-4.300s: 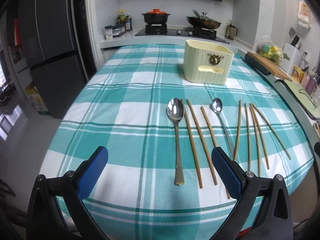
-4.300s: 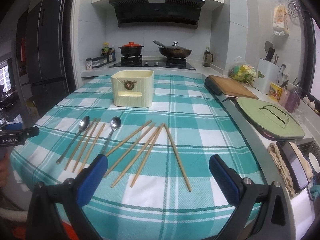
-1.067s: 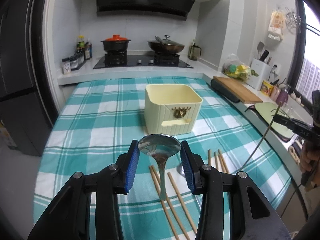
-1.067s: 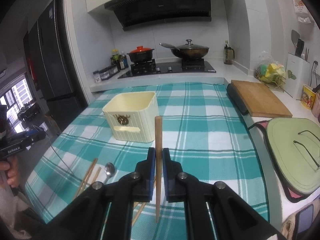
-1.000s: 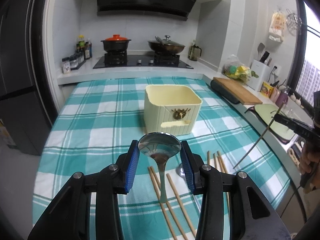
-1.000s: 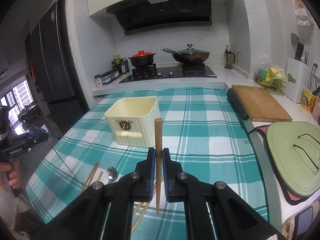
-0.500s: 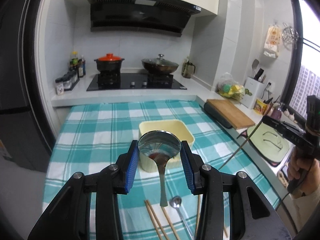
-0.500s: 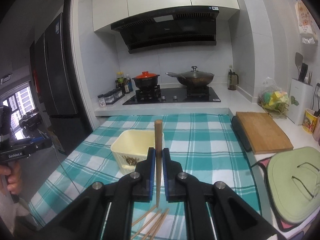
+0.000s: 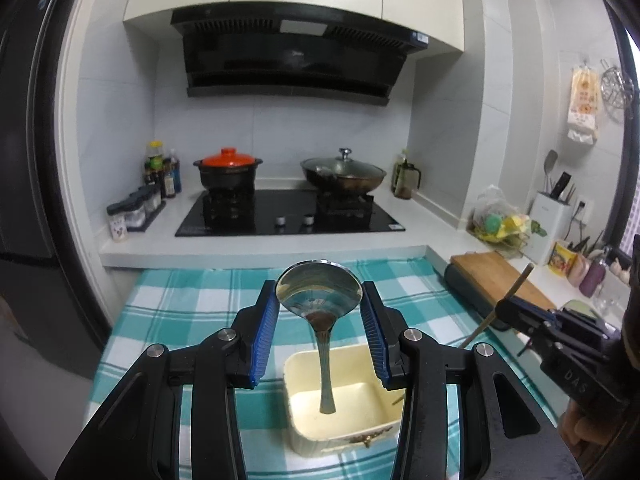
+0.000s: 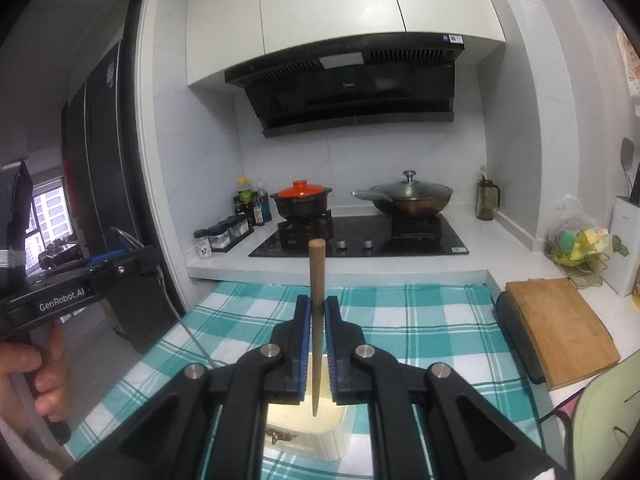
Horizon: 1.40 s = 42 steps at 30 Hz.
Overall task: Organize utensils
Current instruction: 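Lower spoon and chopstick into the cream holder and open both tools, then move both open tools back over the remaining chopsticks on the cloth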
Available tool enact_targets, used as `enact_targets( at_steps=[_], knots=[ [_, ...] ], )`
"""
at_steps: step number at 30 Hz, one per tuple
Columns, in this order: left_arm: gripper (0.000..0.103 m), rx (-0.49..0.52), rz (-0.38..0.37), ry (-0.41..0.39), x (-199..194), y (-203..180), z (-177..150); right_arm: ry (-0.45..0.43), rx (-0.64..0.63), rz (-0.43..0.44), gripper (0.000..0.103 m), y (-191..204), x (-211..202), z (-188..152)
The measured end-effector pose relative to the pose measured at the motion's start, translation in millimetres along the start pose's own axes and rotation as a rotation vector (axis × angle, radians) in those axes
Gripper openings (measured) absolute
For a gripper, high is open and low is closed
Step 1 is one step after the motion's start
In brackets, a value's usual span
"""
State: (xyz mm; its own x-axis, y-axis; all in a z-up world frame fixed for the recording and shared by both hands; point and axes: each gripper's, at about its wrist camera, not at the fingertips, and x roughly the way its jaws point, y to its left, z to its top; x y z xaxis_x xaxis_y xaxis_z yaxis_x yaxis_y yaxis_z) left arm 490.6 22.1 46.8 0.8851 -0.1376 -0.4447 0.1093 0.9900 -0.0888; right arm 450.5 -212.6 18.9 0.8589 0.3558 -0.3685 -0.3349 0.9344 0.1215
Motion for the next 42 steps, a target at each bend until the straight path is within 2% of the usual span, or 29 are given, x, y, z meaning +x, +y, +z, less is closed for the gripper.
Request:
enact_targets(
  at_steps=[4, 8, 12, 19, 21, 26, 30, 31, 33, 34, 35, 38, 42],
  knots=[
    [0.042, -0.026, 0.001, 0.096, 48, 5, -26, 0.115, 0.045, -0.019, 0.007, -10, 48, -24],
    [0.042, -0.096, 0.004, 0.172, 79, 16, -54, 0.21, 0.1, -0.018, 0.007, -23, 76, -47],
    [0.042, -0.125, 0.026, 0.22, 96, 22, -70, 0.259, 0.129, -0.025, 0.007, -28, 91, -63],
    [0.044, -0.13, 0.073, 0.298, 118, 26, -84, 0.313, 0.158, -0.08, 0.011, -39, 111, -66],
    [0.054, -0.16, 0.065, 0.303, 113, 32, -86, 0.336, 0.175, -0.09, 0.011, -44, 114, -68],
    [0.058, -0.175, 0.027, 0.263, 62, 49, -89, 0.308, 0.19, -0.097, 0.015, -51, 82, -69],
    [0.075, -0.127, -0.013, 0.237, -12, 63, -108, 0.255, 0.134, -0.043, 0.015, -48, 22, -74],
    [0.078, -0.098, -0.016, 0.243, -32, 64, -117, 0.249, 0.106, -0.03, 0.016, -45, 3, -78],
    [0.09, -0.053, -0.005, 0.254, -69, 66, -137, 0.242, 0.038, -0.01, 0.03, -39, -36, -92],
    [0.093, -0.043, 0.008, 0.257, -87, 66, -151, 0.237, 0.002, -0.017, 0.041, -36, -54, -100],
    [0.096, -0.041, 0.022, 0.257, -105, 66, -167, 0.228, -0.038, -0.03, 0.042, -33, -74, -111],
    [0.096, -0.06, 0.044, 0.263, -144, 61, -212, 0.21, -0.106, -0.099, 0.042, -24, -122, -145],
    [0.096, -0.106, 0.052, 0.236, -178, 42, -260, 0.177, -0.045, -0.157, 0.043, -16, -165, -190]
  ],
)
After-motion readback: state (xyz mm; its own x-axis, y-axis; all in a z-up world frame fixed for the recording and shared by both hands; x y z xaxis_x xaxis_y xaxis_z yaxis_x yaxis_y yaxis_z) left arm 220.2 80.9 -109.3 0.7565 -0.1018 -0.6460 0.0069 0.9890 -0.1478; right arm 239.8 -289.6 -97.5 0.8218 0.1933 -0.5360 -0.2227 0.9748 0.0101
